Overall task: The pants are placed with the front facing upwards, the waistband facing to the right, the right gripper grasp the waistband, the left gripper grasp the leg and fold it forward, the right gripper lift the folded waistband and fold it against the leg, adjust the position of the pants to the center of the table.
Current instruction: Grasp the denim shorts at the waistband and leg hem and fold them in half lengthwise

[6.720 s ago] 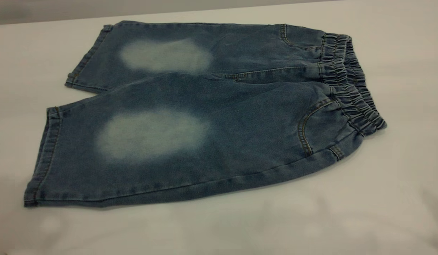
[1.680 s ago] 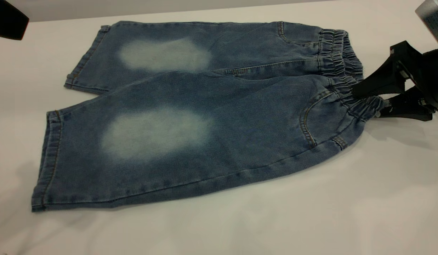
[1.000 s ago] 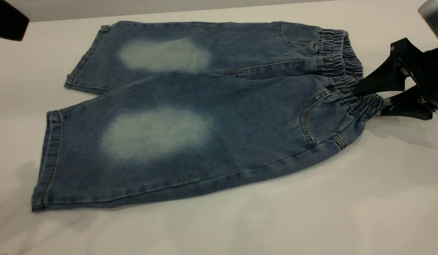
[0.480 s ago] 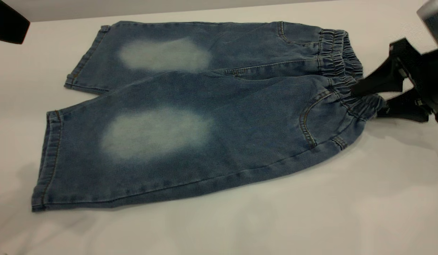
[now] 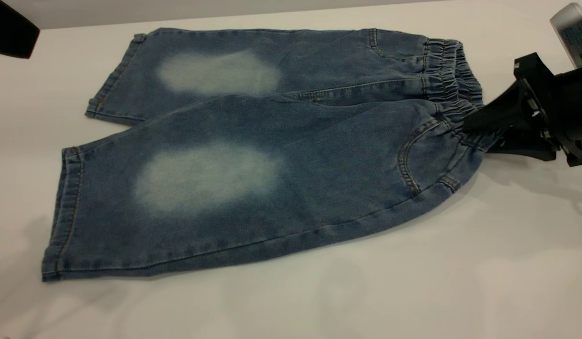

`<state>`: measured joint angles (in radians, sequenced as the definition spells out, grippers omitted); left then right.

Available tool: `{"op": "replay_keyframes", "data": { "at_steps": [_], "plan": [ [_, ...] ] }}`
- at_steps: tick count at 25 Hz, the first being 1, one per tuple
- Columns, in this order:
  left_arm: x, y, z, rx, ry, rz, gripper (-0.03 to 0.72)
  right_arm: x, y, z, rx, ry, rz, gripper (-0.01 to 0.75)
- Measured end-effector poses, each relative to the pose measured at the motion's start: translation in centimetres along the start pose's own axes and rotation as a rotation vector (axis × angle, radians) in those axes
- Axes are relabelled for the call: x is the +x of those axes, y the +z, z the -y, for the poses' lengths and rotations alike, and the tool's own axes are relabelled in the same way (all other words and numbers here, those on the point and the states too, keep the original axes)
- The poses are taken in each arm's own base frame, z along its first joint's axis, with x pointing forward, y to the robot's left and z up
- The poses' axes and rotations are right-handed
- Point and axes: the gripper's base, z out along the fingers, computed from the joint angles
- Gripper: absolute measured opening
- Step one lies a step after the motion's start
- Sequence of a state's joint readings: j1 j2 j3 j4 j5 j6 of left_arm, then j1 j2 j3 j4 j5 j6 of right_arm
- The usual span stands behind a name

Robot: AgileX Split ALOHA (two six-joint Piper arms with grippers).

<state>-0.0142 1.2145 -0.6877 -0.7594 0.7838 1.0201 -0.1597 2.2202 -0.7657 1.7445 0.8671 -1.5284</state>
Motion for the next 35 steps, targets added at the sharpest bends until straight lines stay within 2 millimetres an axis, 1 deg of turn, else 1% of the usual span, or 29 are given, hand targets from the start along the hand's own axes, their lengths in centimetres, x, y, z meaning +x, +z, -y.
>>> {"op": "replay_keyframes", "data": {
  "at_steps": [2, 3, 4, 7, 10, 13, 16, 18, 20, 24, 26, 35],
  "plan": [
    [0.0, 0.0, 0.0, -0.001, 0.001, -0.001, 0.306, 0.0, 0.0, 0.0, 0.000, 0.000, 0.000, 0.078],
    [0.0, 0.0, 0.0, -0.002, 0.004, -0.004, 0.306, 0.0, 0.0, 0.0, 0.000, 0.000, 0.000, 0.048],
    [0.1, 0.0, 0.0, -0.005, 0.011, -0.010, 0.306, 0.0, 0.0, 0.0, 0.000, 0.000, 0.000, 0.038],
    [1.1, 0.4, -0.3, -0.032, 0.033, -0.052, 0.306, 0.0, 0.0, 0.0, 0.000, 0.000, 0.000, 0.035],
    [2.8, 1.1, -0.6, -0.073, 0.056, -0.105, 0.306, 0.0, 0.0, 0.0, -0.004, 0.000, 0.000, 0.035],
    [5.2, 2.0, -0.8, -0.111, 0.094, -0.179, 0.306, 0.0, 0.0, -0.2, -0.025, 0.000, -0.001, 0.035],
    [7.5, 2.6, -0.9, -0.142, 0.184, -0.262, 0.306, 0.0, 0.0, -0.4, -0.045, 0.000, -0.002, 0.035],
    [8.9, 2.8, -0.8, -0.142, 0.229, -0.321, 0.306, 0.0, 0.0, -0.5, -0.058, 0.000, -0.002, 0.035],
    [9.8, 2.9, -0.8, -0.148, 0.278, -0.369, 0.306, 0.0, 0.0, -0.5, -0.060, 0.000, -0.003, 0.036],
    [9.5, 2.9, -1.7, -0.230, 0.369, -0.350, 0.306, 0.0, 0.0, -0.5, -0.060, 0.000, -0.003, 0.037],
    [9.4, 3.3, -2.0, -0.236, 0.392, -0.351, 0.306, 0.0, 0.0, -0.5, -0.060, 0.000, -0.003, 0.037],
    [10.9, 6.4, -3.4, -0.143, 0.464, -0.471, 0.316, 0.0, 0.0, -0.5, -0.060, 0.001, -0.003, 0.038]
  ]
}}
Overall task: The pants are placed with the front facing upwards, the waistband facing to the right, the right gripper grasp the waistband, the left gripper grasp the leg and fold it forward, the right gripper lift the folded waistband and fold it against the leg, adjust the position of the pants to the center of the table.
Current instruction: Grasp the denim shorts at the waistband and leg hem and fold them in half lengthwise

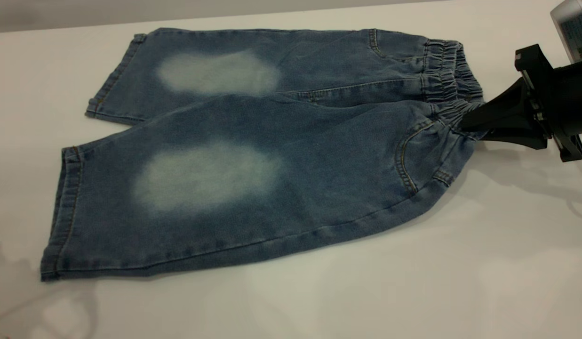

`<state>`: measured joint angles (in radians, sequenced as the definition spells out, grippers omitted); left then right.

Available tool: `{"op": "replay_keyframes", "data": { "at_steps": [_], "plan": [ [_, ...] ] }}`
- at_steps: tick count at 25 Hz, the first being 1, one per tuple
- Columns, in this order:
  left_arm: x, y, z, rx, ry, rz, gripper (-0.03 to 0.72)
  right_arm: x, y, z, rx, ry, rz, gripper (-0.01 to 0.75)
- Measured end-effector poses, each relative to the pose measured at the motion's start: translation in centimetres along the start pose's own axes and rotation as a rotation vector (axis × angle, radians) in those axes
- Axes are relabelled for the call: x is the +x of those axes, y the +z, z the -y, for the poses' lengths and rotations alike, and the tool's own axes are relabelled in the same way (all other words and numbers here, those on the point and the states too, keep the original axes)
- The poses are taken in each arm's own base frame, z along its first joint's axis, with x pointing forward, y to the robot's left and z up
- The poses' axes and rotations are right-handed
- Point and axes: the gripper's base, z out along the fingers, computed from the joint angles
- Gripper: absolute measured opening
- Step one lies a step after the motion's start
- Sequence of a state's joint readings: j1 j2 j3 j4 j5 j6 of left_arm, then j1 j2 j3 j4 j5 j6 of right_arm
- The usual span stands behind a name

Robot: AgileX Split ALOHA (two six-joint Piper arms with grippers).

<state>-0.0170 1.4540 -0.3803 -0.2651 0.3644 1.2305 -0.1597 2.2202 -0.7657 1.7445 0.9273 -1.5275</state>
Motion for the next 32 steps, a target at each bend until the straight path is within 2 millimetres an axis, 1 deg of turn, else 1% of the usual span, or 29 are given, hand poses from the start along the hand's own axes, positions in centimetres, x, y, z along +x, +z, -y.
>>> {"op": "replay_keyframes", "data": {
  "at_steps": [2, 5, 8, 11, 14, 17, 21, 28, 30, 32],
  "plan": [
    [-0.2, 0.9, 0.1, 0.013, 0.030, -0.013, 0.335, 0.0, 0.0, 0.0, 0.000, 0.000, 0.000, 0.039],
    [-0.8, 2.1, 0.5, 0.032, 0.077, -0.026, 0.384, 0.0, 0.0, 0.0, 0.000, 0.000, 0.000, 0.039],
    [-1.8, 3.4, 1.1, 0.025, 0.143, -0.027, 0.421, 0.0, 0.0, 0.0, 0.000, 0.000, 0.000, 0.041],
    [-2.6, 4.8, 1.2, -0.015, 0.191, -0.017, 0.430, 0.0, 0.0, 0.0, 0.000, 0.000, 0.000, 0.041],
    [-2.9, 5.9, 1.3, -0.033, 0.216, -0.020, 0.432, 0.0, 0.0, 0.0, 0.000, 0.000, 0.000, 0.041],
    [-2.9, 6.4, 1.1, -0.066, 0.217, -0.012, 0.432, 0.0, 0.0, 0.0, 0.000, 0.000, 0.000, 0.041],
    [-2.8, 6.8, 1.1, -0.051, 0.217, -0.025, 0.432, 0.0, 0.0, -0.1, -0.008, 0.001, -0.001, 0.044],
    [-3.6, 7.8, 0.3, -0.044, 0.219, -0.029, 0.432, 0.0, 0.0, -0.1, -0.016, 0.001, -0.001, 0.044],
    [-3.6, 8.0, 0.3, -0.036, 0.218, -0.034, 0.426, 0.0, 0.0, -0.1, -0.016, 0.001, -0.001, 0.044],
    [-3.5, 8.0, 0.5, -0.016, 0.218, -0.044, 0.402, 0.0, 0.0, -0.1, -0.016, 0.001, -0.001, 0.044]
  ]
}}
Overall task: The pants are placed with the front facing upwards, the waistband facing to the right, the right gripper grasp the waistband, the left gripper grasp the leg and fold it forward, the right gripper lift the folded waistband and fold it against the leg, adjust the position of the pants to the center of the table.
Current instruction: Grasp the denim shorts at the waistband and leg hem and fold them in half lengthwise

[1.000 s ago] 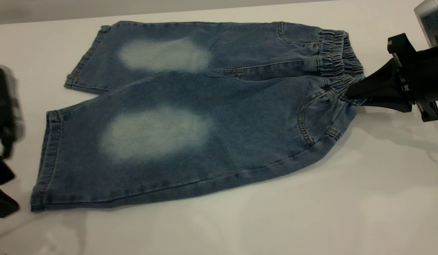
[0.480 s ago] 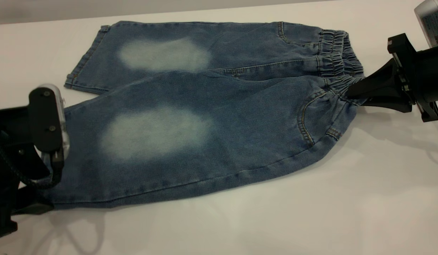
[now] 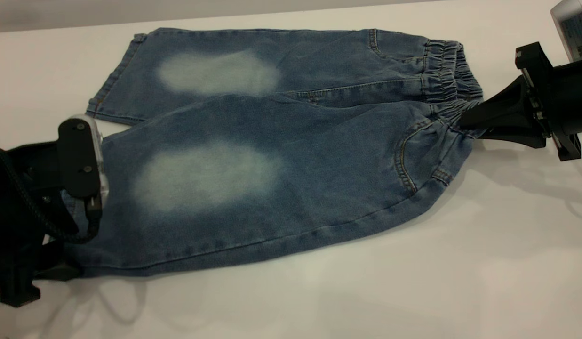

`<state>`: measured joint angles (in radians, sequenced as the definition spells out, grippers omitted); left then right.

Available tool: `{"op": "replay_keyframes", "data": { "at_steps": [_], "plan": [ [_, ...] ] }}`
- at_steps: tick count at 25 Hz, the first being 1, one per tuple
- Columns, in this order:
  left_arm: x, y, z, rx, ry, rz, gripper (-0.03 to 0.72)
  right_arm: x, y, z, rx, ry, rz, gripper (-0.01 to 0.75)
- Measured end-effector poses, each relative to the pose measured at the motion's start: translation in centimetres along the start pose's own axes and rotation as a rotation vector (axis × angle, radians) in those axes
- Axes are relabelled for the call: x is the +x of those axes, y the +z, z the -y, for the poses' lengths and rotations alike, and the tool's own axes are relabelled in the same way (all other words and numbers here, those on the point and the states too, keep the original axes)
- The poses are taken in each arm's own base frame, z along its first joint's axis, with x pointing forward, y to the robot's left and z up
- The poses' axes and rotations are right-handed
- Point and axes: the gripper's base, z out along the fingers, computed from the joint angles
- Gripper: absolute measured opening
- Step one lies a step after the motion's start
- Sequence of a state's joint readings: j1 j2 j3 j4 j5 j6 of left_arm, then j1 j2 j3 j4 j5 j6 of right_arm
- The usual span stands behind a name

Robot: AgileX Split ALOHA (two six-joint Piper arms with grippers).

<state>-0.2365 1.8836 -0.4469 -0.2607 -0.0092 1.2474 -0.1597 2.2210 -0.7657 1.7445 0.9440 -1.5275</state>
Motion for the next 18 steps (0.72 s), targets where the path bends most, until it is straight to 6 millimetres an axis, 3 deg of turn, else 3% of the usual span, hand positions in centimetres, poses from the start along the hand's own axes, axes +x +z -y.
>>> {"op": "replay_keyframes", "data": {
  "at_steps": [3, 8, 18],
  "plan": [
    [0.1, 0.0, 0.2, 0.023, 0.004, -0.008, 0.305, 0.0, 0.0, 0.0, 0.000, 0.000, 0.000, 0.044],
    [-0.1, -0.7, 0.0, 0.003, 0.008, 0.008, 0.058, 0.0, 0.0, -0.3, -0.031, 0.000, -0.001, 0.046],
    [-0.8, -4.7, -0.7, -0.087, 0.008, 0.090, 0.044, -0.5, -1.7, -0.3, -0.163, 0.053, 0.021, 0.046]
  ]
}}
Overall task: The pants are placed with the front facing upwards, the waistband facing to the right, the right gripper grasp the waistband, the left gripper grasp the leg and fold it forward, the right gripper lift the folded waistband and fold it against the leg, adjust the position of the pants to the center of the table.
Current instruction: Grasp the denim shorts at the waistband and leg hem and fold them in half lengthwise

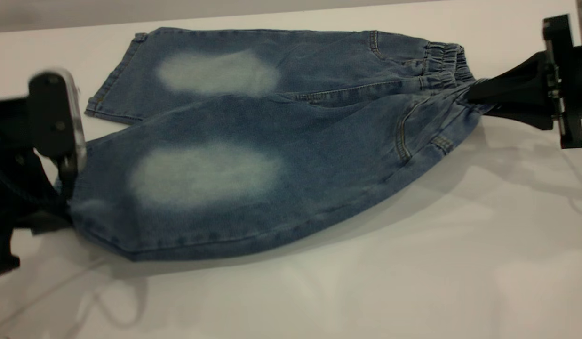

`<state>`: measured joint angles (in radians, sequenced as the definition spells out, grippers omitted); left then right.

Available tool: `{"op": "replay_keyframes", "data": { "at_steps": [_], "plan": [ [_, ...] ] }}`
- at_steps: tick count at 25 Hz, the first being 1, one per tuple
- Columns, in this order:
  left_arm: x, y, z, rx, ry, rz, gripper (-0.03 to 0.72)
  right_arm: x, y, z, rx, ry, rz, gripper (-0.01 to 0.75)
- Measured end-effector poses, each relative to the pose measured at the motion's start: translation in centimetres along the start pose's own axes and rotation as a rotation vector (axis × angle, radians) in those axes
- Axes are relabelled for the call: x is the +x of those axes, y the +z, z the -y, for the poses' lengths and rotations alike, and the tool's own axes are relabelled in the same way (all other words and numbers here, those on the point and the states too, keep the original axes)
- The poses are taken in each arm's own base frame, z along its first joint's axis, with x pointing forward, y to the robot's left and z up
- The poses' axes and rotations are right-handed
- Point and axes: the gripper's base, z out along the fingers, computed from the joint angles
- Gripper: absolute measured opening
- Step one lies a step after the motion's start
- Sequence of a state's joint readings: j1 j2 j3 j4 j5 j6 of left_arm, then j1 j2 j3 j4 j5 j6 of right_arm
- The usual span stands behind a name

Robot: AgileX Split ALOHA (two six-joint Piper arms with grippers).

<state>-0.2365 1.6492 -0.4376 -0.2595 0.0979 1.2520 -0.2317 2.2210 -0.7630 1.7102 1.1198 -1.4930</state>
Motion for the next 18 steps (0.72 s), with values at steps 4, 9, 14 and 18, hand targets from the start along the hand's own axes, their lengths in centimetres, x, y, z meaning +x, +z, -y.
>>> {"op": "replay_keyframes", "data": {
  "at_steps": [4, 9, 14, 18],
  "plan": [
    [-0.4, -1.8, -0.8, -0.083, -0.003, 0.049, 0.044, 0.7, -0.6, -0.5, -0.003, 0.006, 0.003, 0.046],
    [-0.8, -4.0, -1.2, -0.157, 0.000, 0.101, 0.044, 2.1, -1.3, -1.4, -0.005, -0.008, -0.011, 0.046],
    [-0.8, -5.8, -0.8, -0.147, -0.026, 0.126, 0.044, 4.3, -1.9, -1.7, 0.013, -0.005, -0.030, 0.046],
    [-0.6, -7.6, 0.0, -0.136, -0.043, 0.143, 0.044, 6.6, -2.4, -1.9, 0.021, 0.044, -0.054, 0.046]
  ]
}}
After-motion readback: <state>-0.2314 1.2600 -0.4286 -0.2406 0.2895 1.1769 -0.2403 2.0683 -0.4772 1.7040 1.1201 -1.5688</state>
